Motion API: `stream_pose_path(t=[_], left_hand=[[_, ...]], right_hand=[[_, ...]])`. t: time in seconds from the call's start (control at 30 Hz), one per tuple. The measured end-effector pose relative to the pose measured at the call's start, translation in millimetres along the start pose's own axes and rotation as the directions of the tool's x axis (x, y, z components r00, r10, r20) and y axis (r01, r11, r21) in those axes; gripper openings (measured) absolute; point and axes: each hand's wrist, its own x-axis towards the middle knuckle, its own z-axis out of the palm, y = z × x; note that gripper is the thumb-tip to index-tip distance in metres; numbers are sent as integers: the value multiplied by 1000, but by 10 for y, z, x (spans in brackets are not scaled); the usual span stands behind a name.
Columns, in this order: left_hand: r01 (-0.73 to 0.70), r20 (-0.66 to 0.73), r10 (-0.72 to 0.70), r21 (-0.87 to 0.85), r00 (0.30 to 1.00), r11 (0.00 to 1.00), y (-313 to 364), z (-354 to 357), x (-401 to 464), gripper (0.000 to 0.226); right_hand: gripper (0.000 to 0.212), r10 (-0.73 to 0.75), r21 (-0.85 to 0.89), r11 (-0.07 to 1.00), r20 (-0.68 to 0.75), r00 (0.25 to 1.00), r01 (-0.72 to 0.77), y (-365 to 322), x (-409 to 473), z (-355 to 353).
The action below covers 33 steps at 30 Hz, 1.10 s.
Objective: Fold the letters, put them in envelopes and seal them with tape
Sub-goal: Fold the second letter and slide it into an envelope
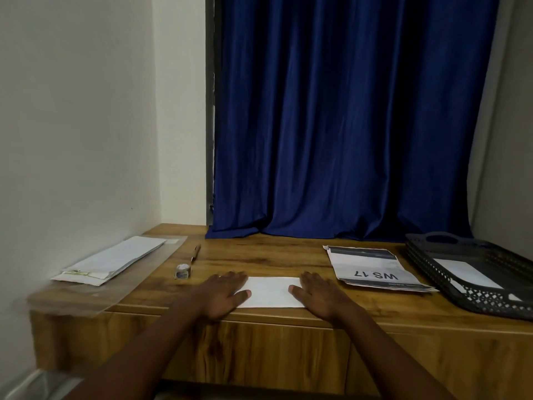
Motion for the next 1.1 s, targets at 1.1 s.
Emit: stream_pose_path(t=[1.1], left_hand=[[194,-431,-506,-586,747,787,-954,-189,-286,55]], right_hand=[[78,145,306,951,-337,930,-37,19,-66,53]])
